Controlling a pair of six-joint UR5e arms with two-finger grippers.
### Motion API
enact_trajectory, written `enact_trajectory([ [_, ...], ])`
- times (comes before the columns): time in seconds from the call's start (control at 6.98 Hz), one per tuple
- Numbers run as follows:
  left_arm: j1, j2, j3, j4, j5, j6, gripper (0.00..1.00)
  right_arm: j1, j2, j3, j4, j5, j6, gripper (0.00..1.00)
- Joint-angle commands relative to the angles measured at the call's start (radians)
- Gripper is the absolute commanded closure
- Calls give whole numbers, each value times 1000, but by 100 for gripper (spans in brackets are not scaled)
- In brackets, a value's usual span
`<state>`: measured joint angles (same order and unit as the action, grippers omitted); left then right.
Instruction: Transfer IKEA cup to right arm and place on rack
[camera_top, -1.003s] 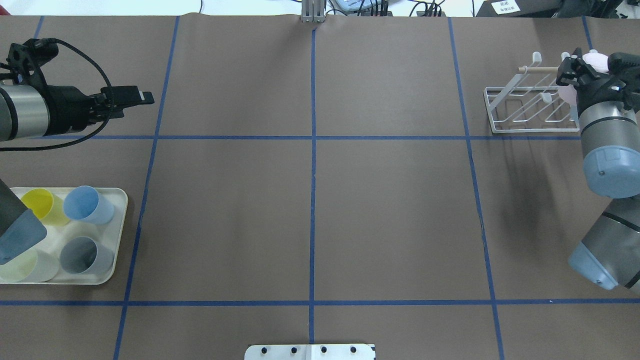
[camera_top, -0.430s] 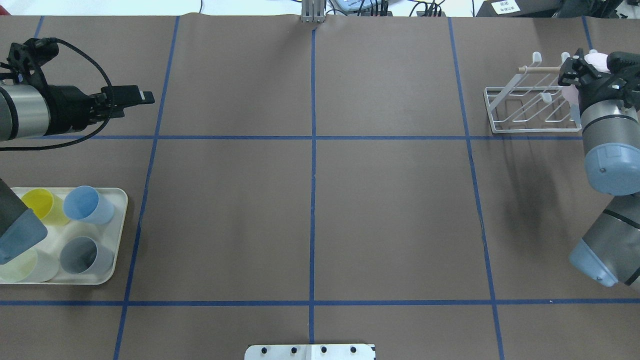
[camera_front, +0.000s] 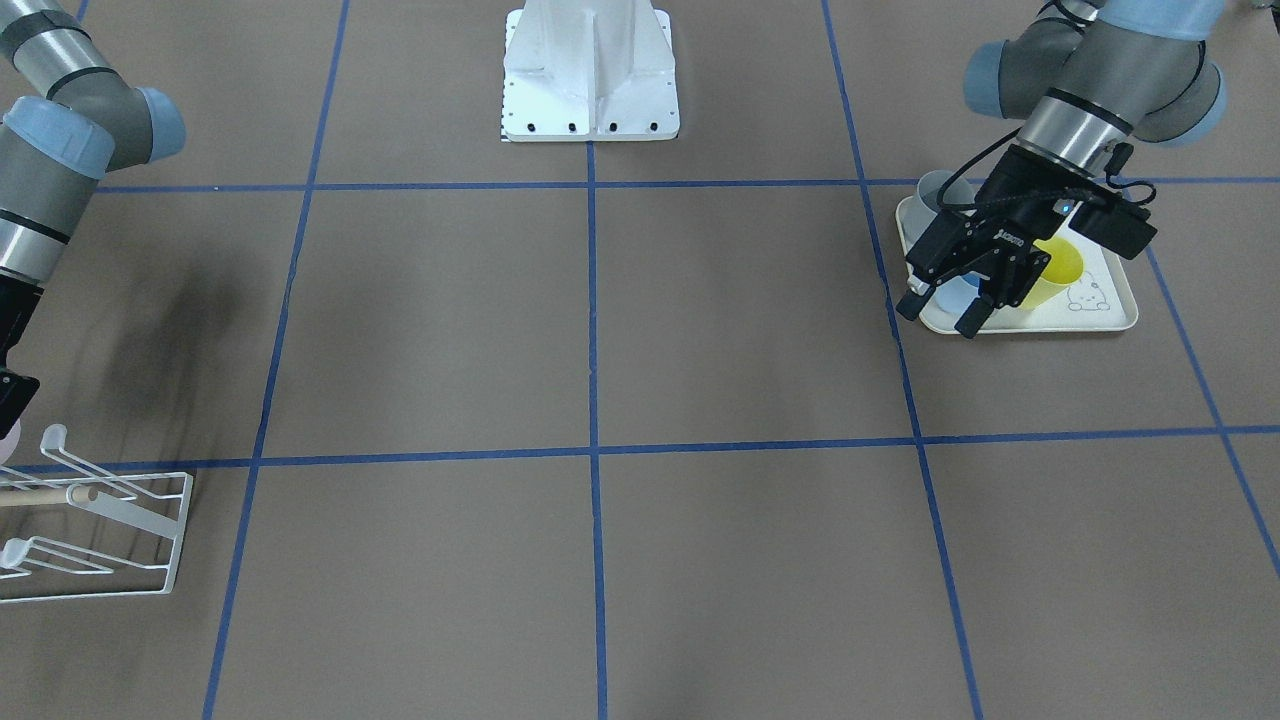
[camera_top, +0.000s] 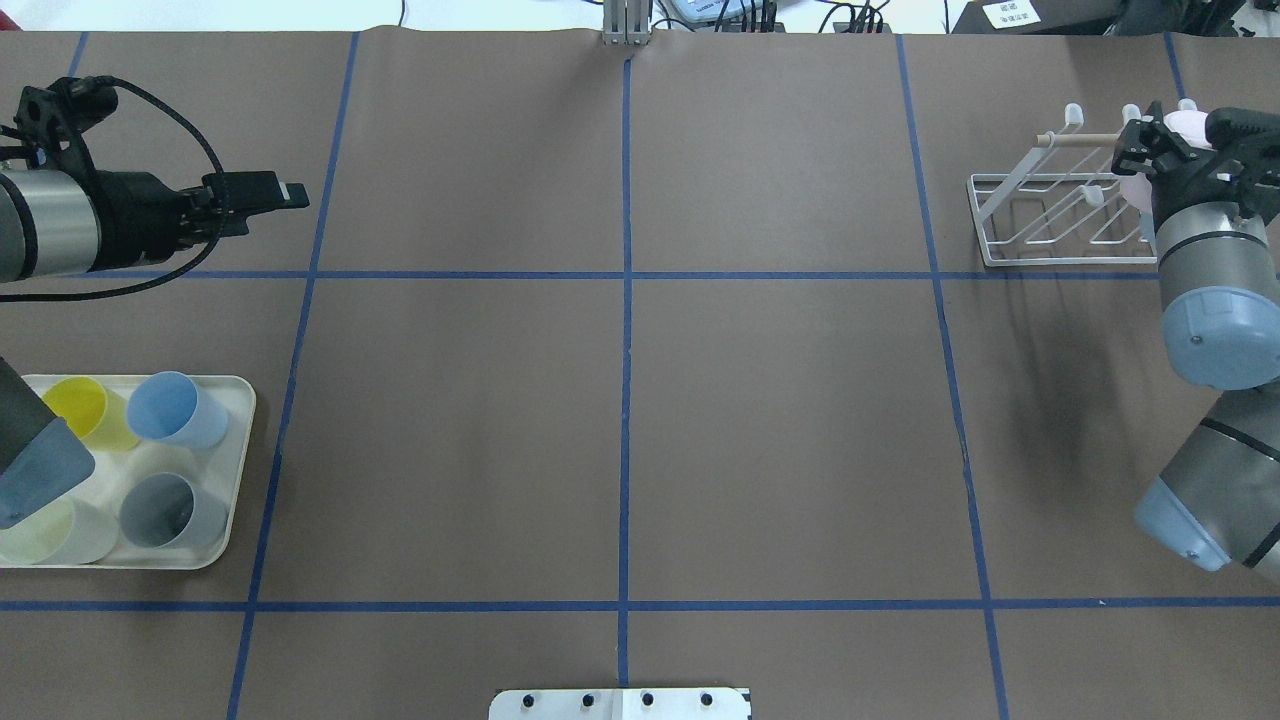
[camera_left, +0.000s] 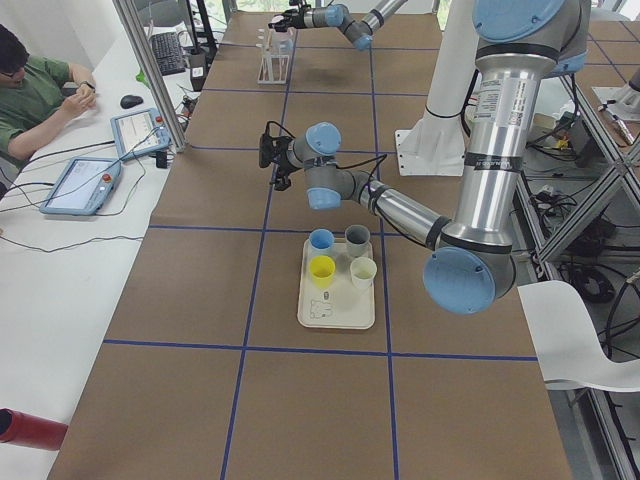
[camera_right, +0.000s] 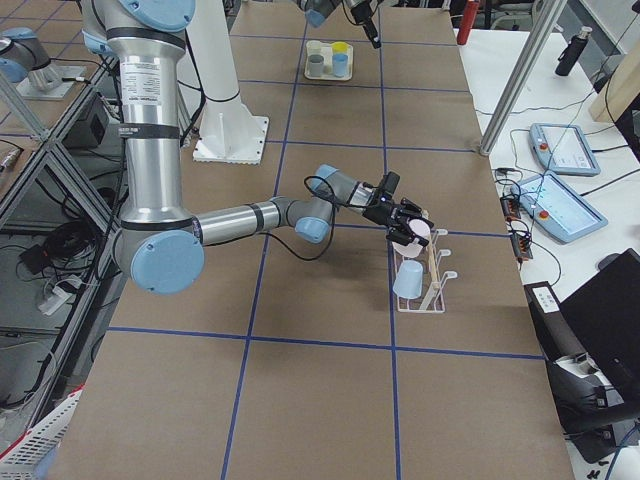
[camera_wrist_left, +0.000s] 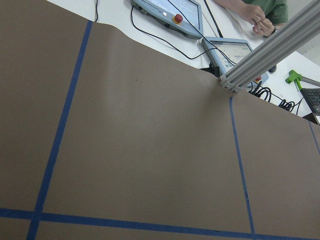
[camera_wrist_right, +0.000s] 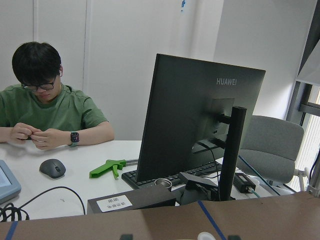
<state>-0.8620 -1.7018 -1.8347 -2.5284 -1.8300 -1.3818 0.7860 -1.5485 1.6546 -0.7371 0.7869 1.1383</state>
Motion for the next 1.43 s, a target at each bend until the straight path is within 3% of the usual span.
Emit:
enact_trajectory([
  [0.0,0,1,-1,-1,0,1,0,-1,10,-13,1,0,6,100],
  [1.29,1,7,2,0,0,1,0,-16,24,-48,2,-2,29,100],
])
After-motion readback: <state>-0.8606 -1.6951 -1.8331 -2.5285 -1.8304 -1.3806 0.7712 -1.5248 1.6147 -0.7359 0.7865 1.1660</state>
